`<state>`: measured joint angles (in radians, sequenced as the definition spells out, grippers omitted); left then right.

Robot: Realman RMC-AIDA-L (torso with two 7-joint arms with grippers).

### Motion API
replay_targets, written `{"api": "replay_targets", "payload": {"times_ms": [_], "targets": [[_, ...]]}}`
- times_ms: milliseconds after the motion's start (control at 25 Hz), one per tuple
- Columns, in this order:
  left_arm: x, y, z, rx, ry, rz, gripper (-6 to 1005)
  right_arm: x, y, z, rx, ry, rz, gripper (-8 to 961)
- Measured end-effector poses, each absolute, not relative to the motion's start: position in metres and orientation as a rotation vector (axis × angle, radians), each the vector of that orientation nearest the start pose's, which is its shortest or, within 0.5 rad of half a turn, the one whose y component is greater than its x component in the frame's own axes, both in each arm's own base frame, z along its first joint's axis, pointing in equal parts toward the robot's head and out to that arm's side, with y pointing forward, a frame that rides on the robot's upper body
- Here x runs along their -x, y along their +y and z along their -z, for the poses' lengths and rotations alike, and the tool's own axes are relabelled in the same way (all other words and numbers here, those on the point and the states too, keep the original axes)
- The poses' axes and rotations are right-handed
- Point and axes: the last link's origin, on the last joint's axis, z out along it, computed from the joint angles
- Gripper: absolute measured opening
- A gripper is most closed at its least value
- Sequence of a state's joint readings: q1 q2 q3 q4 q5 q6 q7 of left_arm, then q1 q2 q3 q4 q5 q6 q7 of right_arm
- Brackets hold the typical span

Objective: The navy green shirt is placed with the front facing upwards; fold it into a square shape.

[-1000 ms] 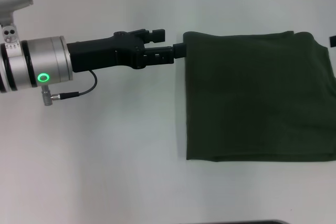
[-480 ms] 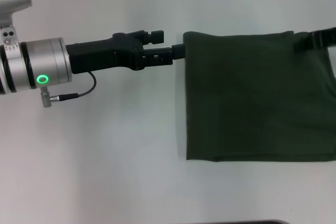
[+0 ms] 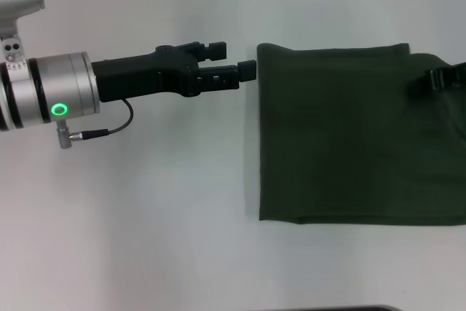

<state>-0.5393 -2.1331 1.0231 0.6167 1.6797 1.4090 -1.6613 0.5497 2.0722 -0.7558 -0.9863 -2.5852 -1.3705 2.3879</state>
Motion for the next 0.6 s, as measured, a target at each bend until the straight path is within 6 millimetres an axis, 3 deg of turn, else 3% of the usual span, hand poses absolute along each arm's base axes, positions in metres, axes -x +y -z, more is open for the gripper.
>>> {"api": "replay_targets", "payload": {"times_ms": [400,600], "targets": [[0.213,0.335,0.051,2.707,-1.005,0.924,913,-0.285,0.352,-0.063,2.275,1.419,-0.154,9],[0.213,0.335,0.052,2.703,-1.006,0.923,913,-0.294,0.339,-0.058,2.296,1.459,-0.13,10]]}}
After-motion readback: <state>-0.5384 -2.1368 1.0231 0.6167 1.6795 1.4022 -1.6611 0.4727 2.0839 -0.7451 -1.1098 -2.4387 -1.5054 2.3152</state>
